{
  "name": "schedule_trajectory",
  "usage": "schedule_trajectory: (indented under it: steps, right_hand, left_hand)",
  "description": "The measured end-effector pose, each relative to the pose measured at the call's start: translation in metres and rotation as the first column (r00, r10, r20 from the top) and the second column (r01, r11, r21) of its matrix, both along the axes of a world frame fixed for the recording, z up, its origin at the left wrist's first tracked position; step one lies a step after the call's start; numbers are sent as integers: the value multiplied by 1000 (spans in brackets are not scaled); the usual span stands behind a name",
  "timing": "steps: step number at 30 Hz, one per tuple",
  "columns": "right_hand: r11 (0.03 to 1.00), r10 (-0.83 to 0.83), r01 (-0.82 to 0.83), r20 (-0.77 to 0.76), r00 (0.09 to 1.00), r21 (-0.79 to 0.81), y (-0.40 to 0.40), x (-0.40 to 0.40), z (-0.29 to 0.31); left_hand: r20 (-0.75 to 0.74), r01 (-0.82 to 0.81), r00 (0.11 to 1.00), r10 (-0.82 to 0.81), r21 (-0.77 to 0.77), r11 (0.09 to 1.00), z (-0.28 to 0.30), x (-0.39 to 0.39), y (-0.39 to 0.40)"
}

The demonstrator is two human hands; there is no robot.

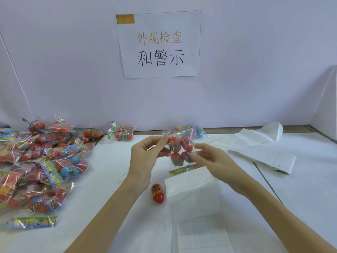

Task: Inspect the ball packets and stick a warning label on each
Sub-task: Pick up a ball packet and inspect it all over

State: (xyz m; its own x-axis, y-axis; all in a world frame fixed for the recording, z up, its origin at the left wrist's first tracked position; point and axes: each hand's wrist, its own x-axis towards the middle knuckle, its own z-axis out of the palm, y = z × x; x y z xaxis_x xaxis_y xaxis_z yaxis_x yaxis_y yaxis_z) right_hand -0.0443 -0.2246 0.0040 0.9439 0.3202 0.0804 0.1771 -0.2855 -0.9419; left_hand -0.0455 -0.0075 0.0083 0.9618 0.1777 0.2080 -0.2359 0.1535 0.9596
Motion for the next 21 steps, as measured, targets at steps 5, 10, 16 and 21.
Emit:
schedule_trajectory:
  steps: [5,10,16,21]
  right_hand:
    - [989,-41,51,-77,996,138,0,1,-1]
    - [1000,20,-19,62,998,-17,-8,1,4]
    - [992,-19,42,183,983,-122,-4,0,2]
    - [985,-167,173,230,959,-9,-4,3,4]
  left_hand:
    - [-64,49,997,-45,57,997,1,4,6]
    - [-143,179,978,-154,184,967,-1,1,-1]
    - [-94,38,996,-9,312,949,-6,2,0]
    - [-142,-51,988,67,119,992,-3,1,-2]
